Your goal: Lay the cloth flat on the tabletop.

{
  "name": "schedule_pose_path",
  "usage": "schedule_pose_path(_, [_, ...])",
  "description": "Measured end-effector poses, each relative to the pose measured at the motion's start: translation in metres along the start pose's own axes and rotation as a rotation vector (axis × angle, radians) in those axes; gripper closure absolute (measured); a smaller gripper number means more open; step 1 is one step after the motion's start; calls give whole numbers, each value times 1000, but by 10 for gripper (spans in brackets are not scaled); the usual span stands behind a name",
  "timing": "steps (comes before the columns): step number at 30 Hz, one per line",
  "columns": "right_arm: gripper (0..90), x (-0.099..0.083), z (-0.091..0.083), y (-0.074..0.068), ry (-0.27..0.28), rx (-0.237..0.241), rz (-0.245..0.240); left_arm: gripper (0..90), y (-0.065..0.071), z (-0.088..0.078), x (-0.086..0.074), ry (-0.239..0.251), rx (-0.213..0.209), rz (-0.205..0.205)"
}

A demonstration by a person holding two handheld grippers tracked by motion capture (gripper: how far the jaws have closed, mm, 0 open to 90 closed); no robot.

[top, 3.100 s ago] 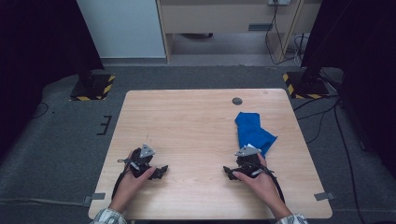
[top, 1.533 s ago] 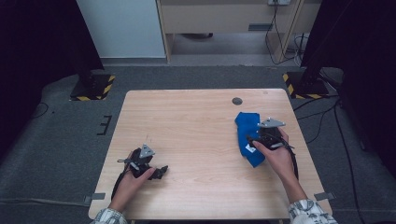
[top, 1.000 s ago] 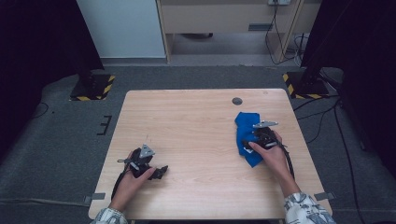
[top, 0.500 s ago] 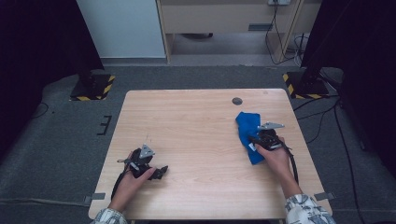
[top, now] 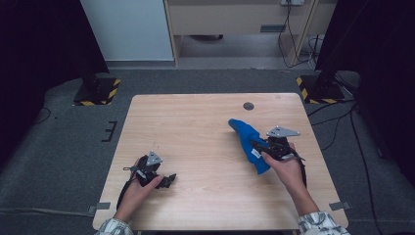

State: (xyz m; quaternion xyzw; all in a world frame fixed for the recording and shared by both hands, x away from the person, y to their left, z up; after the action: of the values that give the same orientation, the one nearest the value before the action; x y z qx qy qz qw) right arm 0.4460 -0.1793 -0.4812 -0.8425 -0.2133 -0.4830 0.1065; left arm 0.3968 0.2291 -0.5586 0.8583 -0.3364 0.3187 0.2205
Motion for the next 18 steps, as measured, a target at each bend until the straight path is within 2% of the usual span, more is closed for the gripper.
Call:
schedule_pose_path(2, [755,2,-1,-4,6,9,-1,0,0,0,0,0,0,0])
schedule_pose_path(3, [755,7,-3,-14,18,30,-6,0,0,0,0,1,0,-1])
schedule_pose_path(4, [755,7,-3,-14,18,30,-6,0,0,1,1,1,0,-1])
schedule_pose_path(6, [754,10,-4,-25,18,57,-15,0,-1,1,1,1,1,-1])
schedule_pose_path(7, [754,12,-4,-34,13,69,-37,0,-1,1,1,0,0,0])
schedule_pose_path(8, [754,12,-4,-34,13,69,-37,0,-1,1,1,0,0,0])
schedule_pose_path(9, [753,13,-5,-44,12,76,-61,0,-1,1,1,1,1,0])
schedule_pose_path(12, [752,15,-5,-51,13,84,-66,0,-1,1,1,1,0,0])
schedule_pose_path(15, [751,17,-2,-65,11,105,-88,0,0,1,1,0,-2,1])
schedule_pose_path(18, [751,18,-1,-72,13,117,-90,0,0,1,1,0,-2,1])
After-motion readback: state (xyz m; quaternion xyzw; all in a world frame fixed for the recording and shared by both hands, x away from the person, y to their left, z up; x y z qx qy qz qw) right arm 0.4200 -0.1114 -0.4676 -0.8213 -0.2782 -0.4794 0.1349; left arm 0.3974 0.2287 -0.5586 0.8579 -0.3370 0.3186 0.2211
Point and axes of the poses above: each handheld gripper's, and its own axes: z roughly forward along the jaws, x roughly out of its top, y roughly to its right, the point moved 3 cm from there along z, roughly forward along the jaws, and after that the axes turned 13 degrees about -x, right-handed, at the moved point
